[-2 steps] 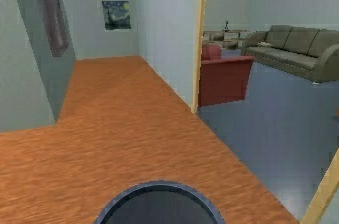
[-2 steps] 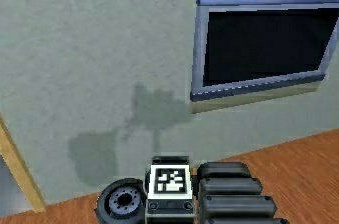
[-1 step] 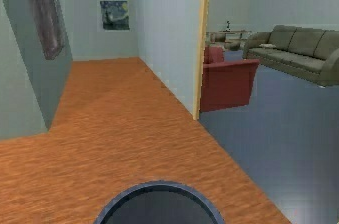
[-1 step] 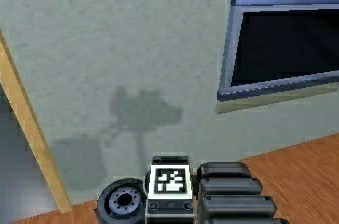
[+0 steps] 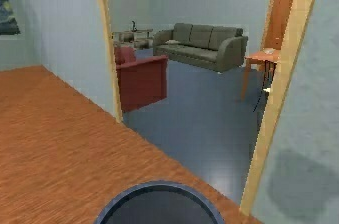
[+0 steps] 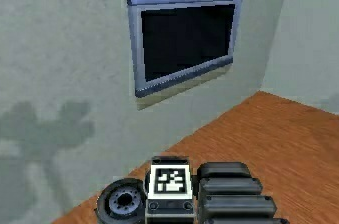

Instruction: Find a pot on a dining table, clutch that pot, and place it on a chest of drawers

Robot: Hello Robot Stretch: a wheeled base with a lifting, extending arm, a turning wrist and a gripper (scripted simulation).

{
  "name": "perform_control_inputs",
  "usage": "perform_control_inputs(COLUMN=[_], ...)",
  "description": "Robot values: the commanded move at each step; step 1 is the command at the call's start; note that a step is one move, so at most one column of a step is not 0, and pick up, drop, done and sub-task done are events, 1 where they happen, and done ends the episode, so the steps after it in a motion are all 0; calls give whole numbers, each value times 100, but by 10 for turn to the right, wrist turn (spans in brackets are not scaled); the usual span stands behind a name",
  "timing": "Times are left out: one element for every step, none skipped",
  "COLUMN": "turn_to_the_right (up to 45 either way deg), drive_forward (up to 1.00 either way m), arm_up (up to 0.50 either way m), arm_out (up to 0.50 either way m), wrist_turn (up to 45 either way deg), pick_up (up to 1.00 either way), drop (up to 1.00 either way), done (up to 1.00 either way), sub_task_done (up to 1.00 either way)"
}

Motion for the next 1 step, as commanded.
perform_control_inputs(turn_to_the_right=[0], drive_forward=[90], arm_up=[0], arm_out=[0], wrist_turn=[0], pick_up=[0], drop=[0], done=[0], sub_task_done=[0])
